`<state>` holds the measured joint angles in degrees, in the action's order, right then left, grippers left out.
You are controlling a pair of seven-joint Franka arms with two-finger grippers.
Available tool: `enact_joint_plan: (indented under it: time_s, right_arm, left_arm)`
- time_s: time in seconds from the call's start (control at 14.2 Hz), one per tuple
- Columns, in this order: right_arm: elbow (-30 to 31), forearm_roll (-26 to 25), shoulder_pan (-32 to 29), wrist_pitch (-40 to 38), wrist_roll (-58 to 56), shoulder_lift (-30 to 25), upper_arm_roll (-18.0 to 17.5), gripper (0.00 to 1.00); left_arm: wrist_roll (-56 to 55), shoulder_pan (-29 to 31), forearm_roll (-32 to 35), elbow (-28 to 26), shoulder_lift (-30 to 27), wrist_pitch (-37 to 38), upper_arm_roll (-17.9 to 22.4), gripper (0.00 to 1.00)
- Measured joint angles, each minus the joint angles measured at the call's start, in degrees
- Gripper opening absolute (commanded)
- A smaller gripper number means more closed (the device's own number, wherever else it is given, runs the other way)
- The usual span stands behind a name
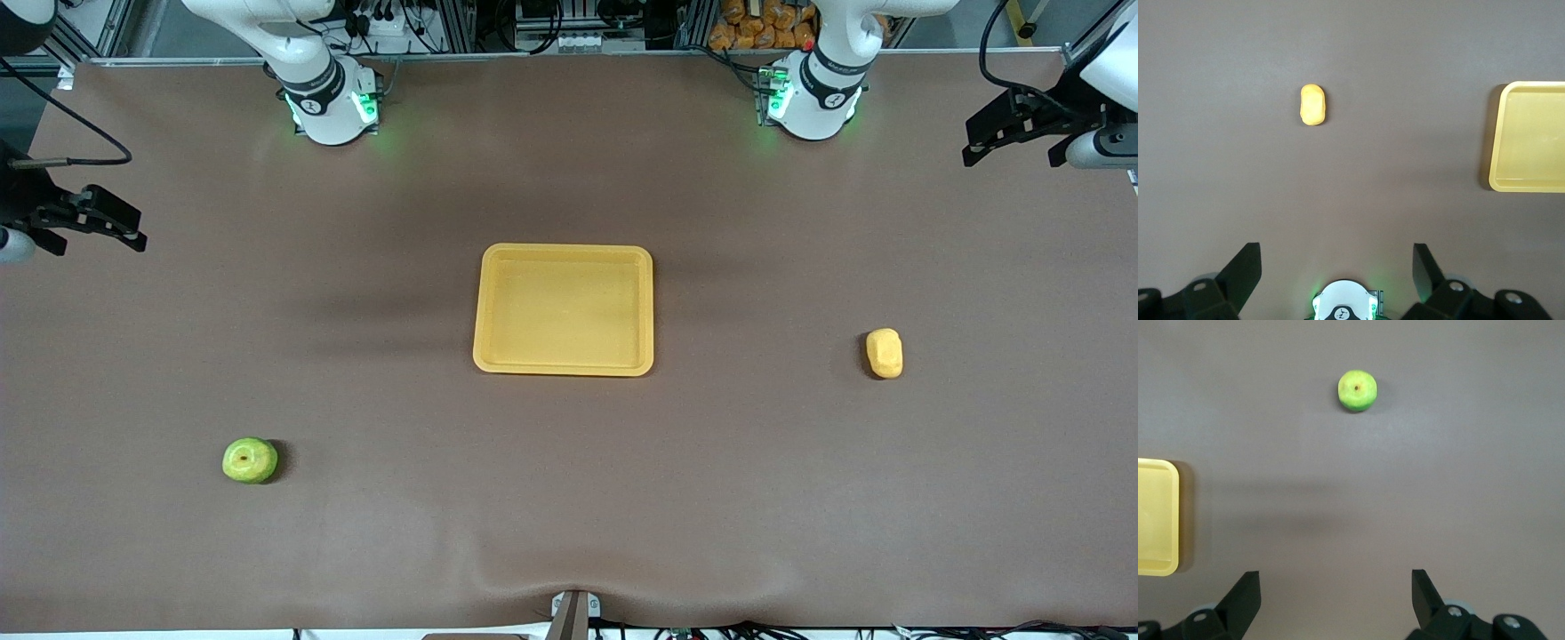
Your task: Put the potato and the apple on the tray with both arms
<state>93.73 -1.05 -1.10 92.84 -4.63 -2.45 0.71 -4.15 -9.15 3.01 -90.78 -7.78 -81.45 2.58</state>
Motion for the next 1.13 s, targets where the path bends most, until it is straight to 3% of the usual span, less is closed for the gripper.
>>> enact_joint_plan:
  time_s: [1.13]
  right_arm:
    - [-0.9, 0.0, -0.9, 2.1, 0.0, 2.3, 0.1, 1.00]
  left_arm:
    - [0.0, 0.2, 0.0, 0.0, 0.0, 0.3, 0.2, 1.00]
